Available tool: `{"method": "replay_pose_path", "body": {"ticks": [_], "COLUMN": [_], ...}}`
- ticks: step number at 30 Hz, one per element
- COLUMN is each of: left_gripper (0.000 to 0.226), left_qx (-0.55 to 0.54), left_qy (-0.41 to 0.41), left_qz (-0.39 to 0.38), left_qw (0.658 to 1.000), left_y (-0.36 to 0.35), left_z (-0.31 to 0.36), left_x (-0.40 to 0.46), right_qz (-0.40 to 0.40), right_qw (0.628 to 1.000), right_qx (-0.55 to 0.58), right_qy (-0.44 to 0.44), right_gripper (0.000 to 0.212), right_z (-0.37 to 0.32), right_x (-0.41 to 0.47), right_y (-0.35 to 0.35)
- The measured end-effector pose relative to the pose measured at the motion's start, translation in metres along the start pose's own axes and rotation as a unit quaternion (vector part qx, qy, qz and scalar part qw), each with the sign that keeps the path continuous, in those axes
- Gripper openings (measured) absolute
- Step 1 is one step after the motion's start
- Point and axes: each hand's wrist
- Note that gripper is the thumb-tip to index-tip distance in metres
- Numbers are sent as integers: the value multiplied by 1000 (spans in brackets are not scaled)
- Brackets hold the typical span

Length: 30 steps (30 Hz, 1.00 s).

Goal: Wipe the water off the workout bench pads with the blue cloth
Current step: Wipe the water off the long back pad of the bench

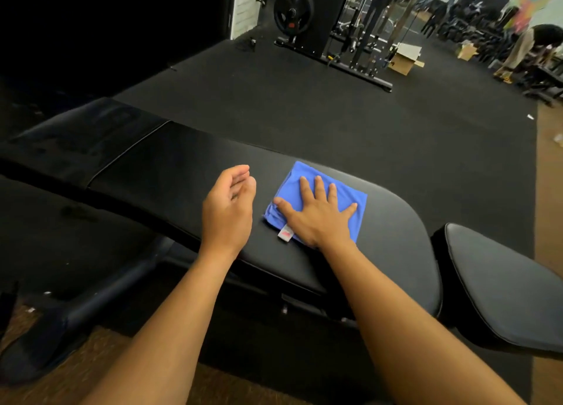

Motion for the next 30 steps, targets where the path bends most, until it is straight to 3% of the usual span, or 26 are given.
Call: {"method": "replay_pose_path", "body": {"ticks": [11,30], "left_gripper": [28,29], "left_qx": [42,58], "left_qy": [-14,-20], "left_qz": [-12,-23], "left_qw": [999,998], "left_y": [5,3], "left_z": [0,7], "left_x": [-9,-18], "right_qz": [-16,-6], "right_qw": [1000,999], "right_qx": [-7,-37], "right_qy": [-21,19], "right_gripper": [94,95], "right_z": [23,68], "right_x": [68,-135], "right_y": [12,-15]}}
Point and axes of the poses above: each hand's wrist, its own x-axis towards the middle knuckle, its own y-axis out of the back of the hand, z = x × y, and after that the axes turned 13 degrees about -x, right-handed
